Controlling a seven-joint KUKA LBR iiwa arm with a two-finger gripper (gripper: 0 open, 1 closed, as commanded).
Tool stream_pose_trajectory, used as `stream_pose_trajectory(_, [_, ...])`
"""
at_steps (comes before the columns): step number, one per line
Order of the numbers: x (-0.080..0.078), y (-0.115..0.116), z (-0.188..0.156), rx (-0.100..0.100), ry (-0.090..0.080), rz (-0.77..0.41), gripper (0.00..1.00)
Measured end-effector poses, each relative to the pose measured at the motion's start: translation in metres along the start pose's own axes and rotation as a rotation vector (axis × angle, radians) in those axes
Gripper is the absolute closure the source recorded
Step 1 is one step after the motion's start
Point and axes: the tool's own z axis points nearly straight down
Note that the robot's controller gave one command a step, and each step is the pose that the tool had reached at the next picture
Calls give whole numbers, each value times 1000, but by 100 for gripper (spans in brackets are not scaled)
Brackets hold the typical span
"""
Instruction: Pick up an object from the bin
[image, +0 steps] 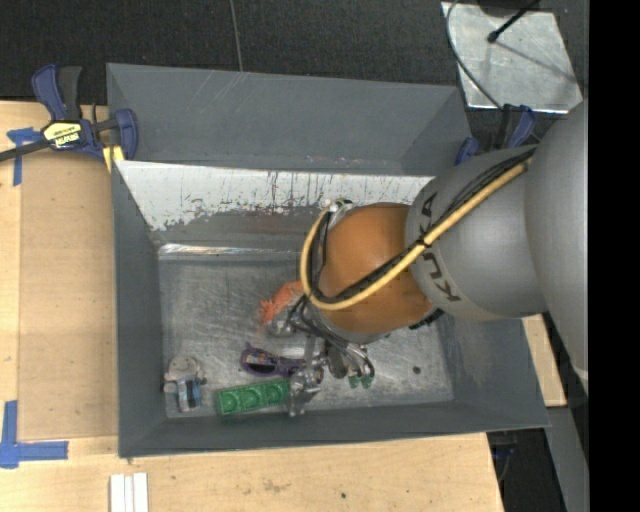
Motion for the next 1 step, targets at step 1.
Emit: stream_pose_trajectory(1, [2,-4,26,-3,-6,27,0])
